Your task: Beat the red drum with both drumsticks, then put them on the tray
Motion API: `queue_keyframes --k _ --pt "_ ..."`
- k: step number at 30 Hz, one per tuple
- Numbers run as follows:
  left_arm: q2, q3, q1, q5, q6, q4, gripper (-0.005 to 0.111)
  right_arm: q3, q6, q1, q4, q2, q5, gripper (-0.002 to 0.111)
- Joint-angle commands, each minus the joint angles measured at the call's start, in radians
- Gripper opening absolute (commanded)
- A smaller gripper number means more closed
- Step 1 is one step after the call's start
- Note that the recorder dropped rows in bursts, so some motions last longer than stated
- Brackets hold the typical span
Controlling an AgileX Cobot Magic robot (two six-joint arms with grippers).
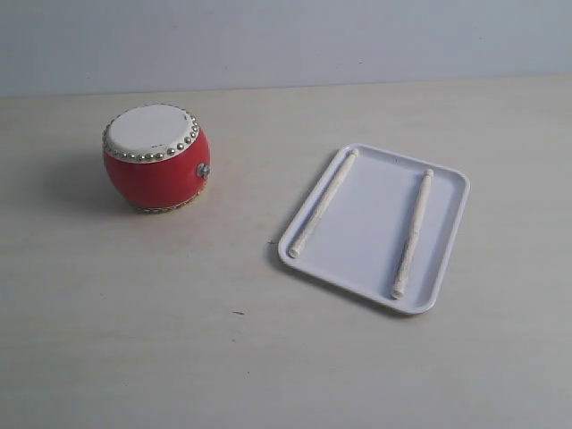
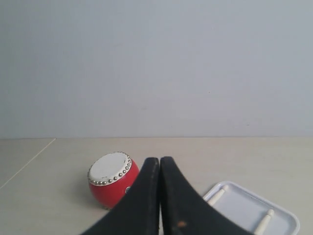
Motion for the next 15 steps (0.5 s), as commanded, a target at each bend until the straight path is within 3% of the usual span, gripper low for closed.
queue_keyframes --k 1,5,15 --pt "-0.034 0.001 0.005 -0.006 0.003 0.023 0.0 0.006 -0.008 0.0 -0.007 -0.004 -0.002 0.0" --pt "-0.034 0.001 0.005 -0.006 0.003 0.033 0.0 0.006 -0.008 0.0 -0.007 -0.004 -0.002 0.0" --pt "-0.034 0.071 0.005 -0.082 -0.084 0.257 0.0 0.006 -0.008 0.0 -0.005 -0.004 -0.002 0.0"
